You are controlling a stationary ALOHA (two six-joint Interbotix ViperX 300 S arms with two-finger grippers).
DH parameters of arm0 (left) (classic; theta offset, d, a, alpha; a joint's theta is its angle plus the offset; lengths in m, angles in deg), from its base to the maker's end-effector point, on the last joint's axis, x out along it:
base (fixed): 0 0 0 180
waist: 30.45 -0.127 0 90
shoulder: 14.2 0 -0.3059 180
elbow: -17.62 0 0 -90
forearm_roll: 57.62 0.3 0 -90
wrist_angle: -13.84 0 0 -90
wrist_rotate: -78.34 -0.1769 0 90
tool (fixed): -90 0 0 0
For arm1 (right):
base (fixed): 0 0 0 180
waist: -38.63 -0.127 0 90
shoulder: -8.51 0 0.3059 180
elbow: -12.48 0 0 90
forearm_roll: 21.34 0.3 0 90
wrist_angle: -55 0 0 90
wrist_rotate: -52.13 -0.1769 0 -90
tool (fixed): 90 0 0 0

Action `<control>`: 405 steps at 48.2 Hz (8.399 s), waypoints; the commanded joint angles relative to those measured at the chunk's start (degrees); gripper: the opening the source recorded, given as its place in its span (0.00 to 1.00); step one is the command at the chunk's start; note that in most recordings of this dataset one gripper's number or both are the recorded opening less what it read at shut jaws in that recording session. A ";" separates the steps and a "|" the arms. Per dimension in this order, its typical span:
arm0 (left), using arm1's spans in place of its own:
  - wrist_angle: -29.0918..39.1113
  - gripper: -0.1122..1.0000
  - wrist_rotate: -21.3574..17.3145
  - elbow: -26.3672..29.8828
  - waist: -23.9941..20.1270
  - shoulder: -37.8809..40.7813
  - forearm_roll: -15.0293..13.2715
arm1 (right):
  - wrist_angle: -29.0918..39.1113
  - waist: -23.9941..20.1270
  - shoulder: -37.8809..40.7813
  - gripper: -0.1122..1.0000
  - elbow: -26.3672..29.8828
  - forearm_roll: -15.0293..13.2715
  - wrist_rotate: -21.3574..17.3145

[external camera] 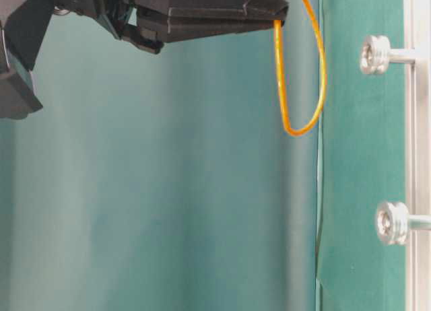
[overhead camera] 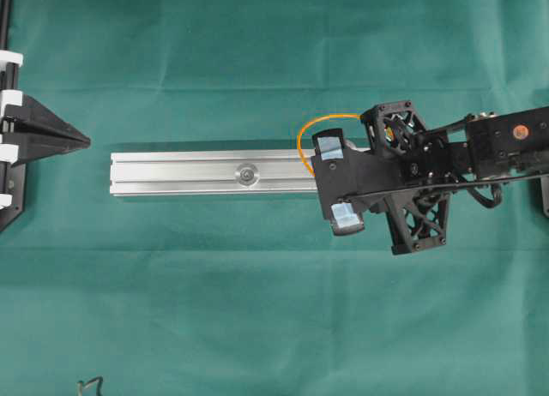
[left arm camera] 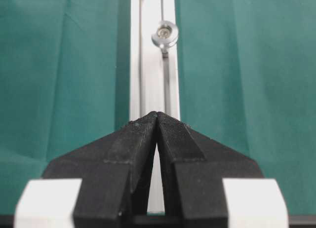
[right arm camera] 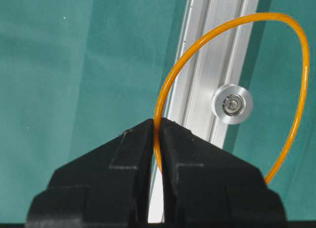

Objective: Hook the rubber onto the shaft.
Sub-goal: 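Carry the band leftward over the right metal pulley, then rotate the right gripper and pull the band around the right pulley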

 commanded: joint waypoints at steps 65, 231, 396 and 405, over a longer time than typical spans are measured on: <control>-0.26 0.12 0.09 1.85 0.00 0.53 0.18 | -4.92 0.00 0.70 0.16 -2.29 0.44 -0.09; -0.26 0.12 0.09 1.85 0.00 0.53 0.18 | -8.17 -6.24 2.29 0.16 -1.93 3.16 -3.08; -0.26 0.12 0.09 1.93 -0.09 0.00 0.18 | -11.25 -2.29 16.44 0.16 14.50 -6.15 -82.88; -0.26 0.12 0.09 1.93 -0.09 -0.09 0.18 | -11.25 -1.76 16.79 0.16 15.12 -6.24 -82.97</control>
